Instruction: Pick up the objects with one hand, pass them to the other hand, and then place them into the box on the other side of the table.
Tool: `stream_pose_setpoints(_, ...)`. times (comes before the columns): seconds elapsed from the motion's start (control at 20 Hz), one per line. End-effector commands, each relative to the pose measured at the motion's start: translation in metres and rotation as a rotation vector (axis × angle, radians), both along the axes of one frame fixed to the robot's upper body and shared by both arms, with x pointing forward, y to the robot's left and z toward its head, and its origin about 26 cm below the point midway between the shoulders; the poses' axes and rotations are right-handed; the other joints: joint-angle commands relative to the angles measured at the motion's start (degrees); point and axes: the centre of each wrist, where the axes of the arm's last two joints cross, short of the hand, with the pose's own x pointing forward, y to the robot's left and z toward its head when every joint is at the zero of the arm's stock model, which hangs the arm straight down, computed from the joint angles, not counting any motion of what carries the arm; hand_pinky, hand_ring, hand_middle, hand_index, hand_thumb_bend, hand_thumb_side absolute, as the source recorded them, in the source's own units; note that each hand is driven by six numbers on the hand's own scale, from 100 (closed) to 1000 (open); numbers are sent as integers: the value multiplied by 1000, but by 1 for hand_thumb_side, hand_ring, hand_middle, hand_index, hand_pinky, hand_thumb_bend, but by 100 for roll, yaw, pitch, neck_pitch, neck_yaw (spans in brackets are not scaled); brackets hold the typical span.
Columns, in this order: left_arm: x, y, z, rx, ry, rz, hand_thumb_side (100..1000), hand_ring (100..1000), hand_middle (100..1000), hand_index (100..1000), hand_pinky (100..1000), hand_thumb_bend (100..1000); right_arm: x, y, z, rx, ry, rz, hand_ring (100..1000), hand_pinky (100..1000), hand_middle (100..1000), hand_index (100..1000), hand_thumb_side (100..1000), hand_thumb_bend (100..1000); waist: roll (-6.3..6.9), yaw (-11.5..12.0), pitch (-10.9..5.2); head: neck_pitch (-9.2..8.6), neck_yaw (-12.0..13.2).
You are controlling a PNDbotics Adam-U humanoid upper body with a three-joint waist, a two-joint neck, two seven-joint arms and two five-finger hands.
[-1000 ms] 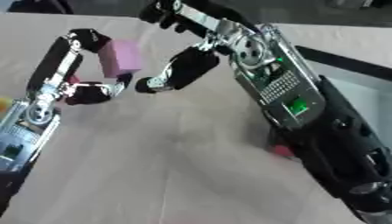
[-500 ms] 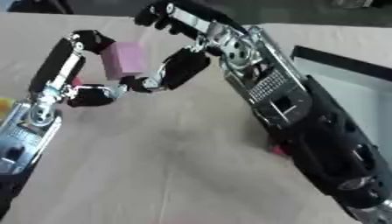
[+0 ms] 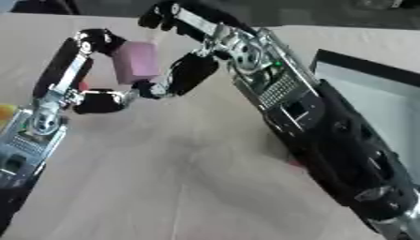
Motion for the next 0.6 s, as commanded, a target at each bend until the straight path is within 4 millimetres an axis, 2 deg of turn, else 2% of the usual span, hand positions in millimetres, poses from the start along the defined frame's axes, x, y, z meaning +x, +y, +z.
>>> stream_pose_setpoints(0.05,-2,-4,11,-8,-36,-30,100,617,530,514,682,100,-1,5,9,-3,-39,9,895,902,815,829,106,592,-46,6,-153,-1,33)
stream_pose_setpoints(0.4,-6,-8,15,-16,-45,-50,100,616,529,513,680,100,4,8,6,0,-49,-5,882,897,799,817,100,582,-48,12,-158,-36,64)
stream_pose_setpoints(0.6,-7,-10,16,-23,-44,-58,100,615,528,513,679,100,6,9,4,16,-38,-16,869,889,780,802,100,545,-48,20,-150,-51,75)
